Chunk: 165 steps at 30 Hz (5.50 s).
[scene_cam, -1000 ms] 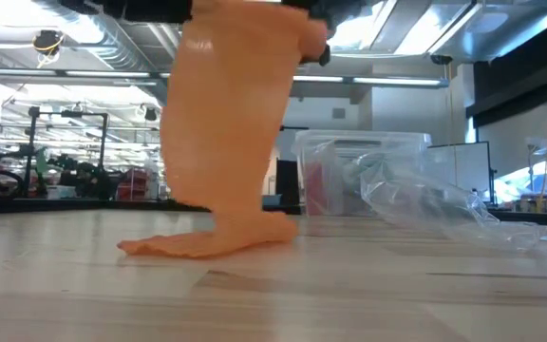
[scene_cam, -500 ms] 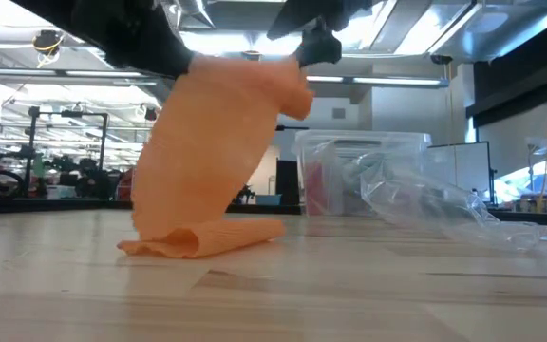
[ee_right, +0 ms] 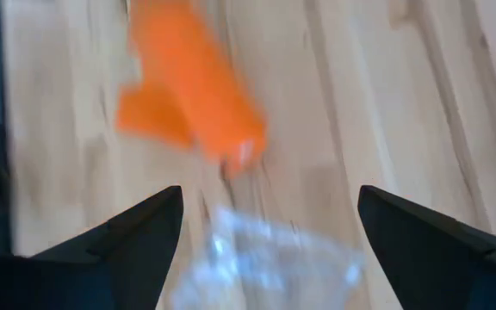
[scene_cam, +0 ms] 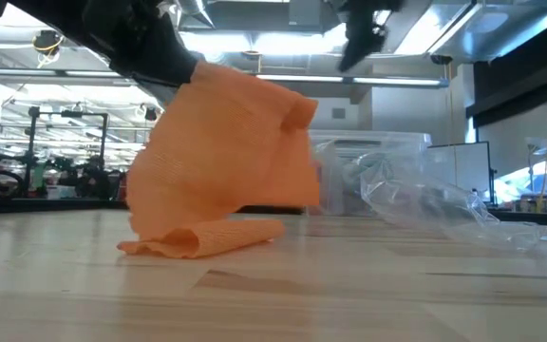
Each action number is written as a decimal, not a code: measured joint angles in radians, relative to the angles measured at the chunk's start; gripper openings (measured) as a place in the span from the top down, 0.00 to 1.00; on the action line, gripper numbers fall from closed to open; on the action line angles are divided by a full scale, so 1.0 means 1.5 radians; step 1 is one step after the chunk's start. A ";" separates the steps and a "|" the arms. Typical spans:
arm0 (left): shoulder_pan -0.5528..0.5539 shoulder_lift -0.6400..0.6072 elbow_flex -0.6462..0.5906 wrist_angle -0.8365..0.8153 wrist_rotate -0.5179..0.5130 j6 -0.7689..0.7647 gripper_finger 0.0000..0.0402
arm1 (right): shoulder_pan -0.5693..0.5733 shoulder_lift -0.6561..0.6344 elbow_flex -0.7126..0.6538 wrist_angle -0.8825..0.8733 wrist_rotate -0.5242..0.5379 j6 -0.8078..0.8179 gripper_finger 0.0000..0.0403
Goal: Roll bandage
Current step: Roll the orange bandage
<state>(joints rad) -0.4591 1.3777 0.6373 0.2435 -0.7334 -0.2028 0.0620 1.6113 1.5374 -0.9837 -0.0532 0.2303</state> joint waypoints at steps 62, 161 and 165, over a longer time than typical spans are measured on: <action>0.035 -0.001 0.001 0.119 -0.016 0.067 1.00 | 0.206 0.061 -0.512 1.191 0.169 -0.159 0.96; 0.089 -0.140 0.095 0.091 0.154 0.187 1.00 | 0.027 -0.264 -0.494 0.846 0.057 -0.228 0.44; 0.089 -0.140 0.095 0.101 0.213 0.185 1.00 | 0.027 -0.231 -0.462 0.847 0.083 -0.286 0.74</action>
<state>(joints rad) -0.3256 1.1679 0.7799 0.3949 -0.4145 0.0750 0.1032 1.2652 0.8445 0.2875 0.0708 -0.1989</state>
